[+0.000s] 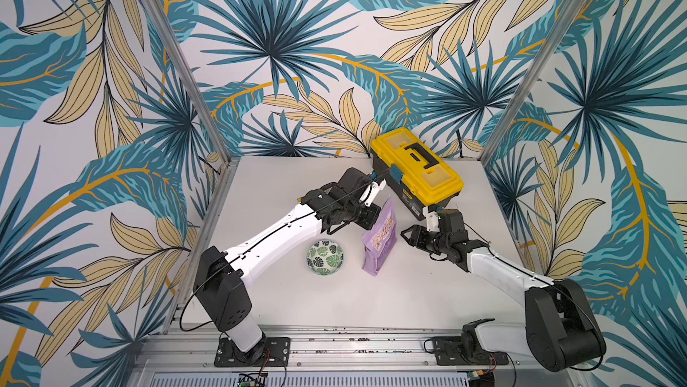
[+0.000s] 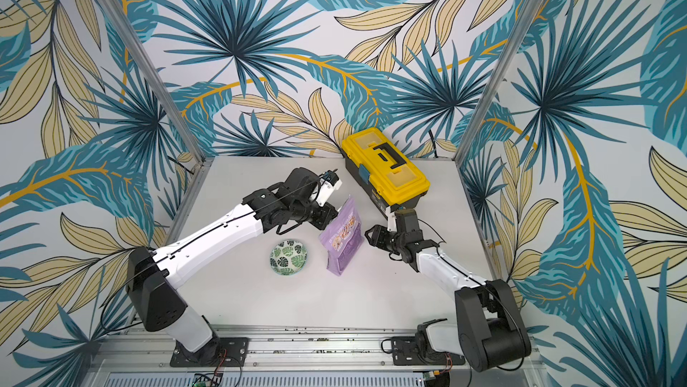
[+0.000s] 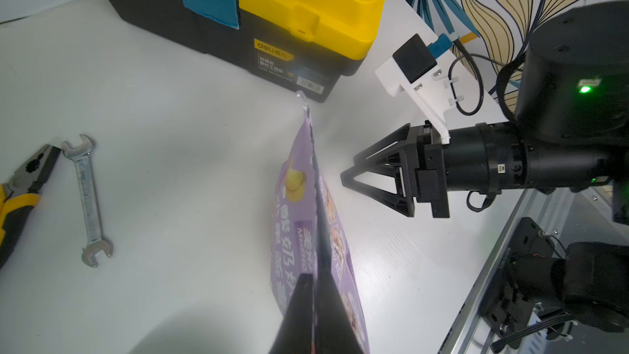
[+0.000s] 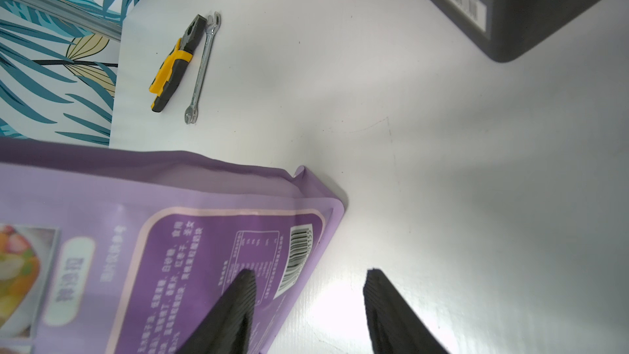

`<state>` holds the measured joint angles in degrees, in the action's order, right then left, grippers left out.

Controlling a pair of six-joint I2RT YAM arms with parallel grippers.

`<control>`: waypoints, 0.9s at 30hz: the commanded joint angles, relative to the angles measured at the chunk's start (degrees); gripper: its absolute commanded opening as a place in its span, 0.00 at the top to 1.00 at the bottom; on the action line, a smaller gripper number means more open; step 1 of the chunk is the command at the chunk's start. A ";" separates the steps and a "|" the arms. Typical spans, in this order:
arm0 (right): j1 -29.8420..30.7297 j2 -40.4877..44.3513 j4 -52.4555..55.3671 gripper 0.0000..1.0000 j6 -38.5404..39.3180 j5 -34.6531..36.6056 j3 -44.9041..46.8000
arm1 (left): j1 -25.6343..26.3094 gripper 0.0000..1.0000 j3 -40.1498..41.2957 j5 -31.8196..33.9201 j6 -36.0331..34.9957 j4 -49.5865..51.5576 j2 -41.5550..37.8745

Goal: Pour the oats into the breakfast bowl
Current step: Open the oats bag at the center of the board.

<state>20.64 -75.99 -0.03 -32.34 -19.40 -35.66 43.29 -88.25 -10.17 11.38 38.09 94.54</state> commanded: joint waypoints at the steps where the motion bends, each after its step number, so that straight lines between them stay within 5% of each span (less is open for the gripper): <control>1: -0.12 1.15 0.48 0.43 0.31 -0.38 -0.06 | -0.25 0.99 0.88 0.18 -0.05 -1.04 0.53; 12: -0.10 4.00 0.39 0.43 -1.98 -5.35 -1.24 | -0.23 0.94 2.99 -4.85 2.36 -3.86 1.41; 27: -0.02 11.74 21.81 0.41 -5.43 -6.69 -16.76 | 1.43 1.00 6.50 -10.27 12.39 -12.46 0.13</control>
<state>20.67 -66.30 15.11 -36.91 -26.39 -49.84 43.48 -83.90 -19.79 20.21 28.93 95.09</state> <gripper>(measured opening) 0.591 0.039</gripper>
